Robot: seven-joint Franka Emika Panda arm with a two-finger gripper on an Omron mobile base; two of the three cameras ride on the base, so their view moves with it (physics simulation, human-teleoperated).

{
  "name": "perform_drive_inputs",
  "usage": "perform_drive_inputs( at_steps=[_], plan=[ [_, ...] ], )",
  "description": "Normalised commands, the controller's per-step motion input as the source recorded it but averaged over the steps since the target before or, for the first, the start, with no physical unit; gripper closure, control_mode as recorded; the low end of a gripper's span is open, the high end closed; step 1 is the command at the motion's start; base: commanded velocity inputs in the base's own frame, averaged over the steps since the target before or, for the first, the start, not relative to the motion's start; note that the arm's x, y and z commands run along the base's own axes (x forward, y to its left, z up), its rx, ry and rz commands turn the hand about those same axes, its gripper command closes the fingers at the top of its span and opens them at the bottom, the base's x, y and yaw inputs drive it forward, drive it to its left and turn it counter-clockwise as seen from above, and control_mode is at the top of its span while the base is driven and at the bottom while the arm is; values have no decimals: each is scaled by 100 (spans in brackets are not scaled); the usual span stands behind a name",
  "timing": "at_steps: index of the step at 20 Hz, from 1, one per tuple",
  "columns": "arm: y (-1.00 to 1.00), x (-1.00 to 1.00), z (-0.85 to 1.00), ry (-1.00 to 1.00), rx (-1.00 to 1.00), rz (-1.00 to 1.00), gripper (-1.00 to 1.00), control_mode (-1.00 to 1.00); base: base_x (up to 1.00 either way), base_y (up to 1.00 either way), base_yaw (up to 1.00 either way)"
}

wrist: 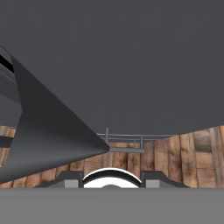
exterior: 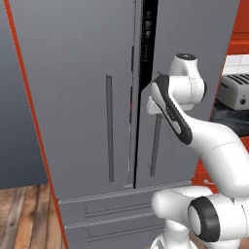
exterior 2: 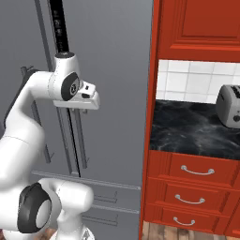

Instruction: Take the cake and donut from the fridge and place them on the empty tray on the dining counter.

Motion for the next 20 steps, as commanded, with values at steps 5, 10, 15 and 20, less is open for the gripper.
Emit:
perform_drive_inputs(
  at_steps=[5,10,15,20],
  plan=[
    [0,-14,-11,-3,0,0,-100,-100,0,0,0],
    [0,-32,-33,-2,3,0,-100,-100,0,0,0],
    [0,-27,-37,0,3,0,-100,-100,0,0,0],
    [0,-25,-39,0,3,0,-100,-100,0,0,0]
  ],
)
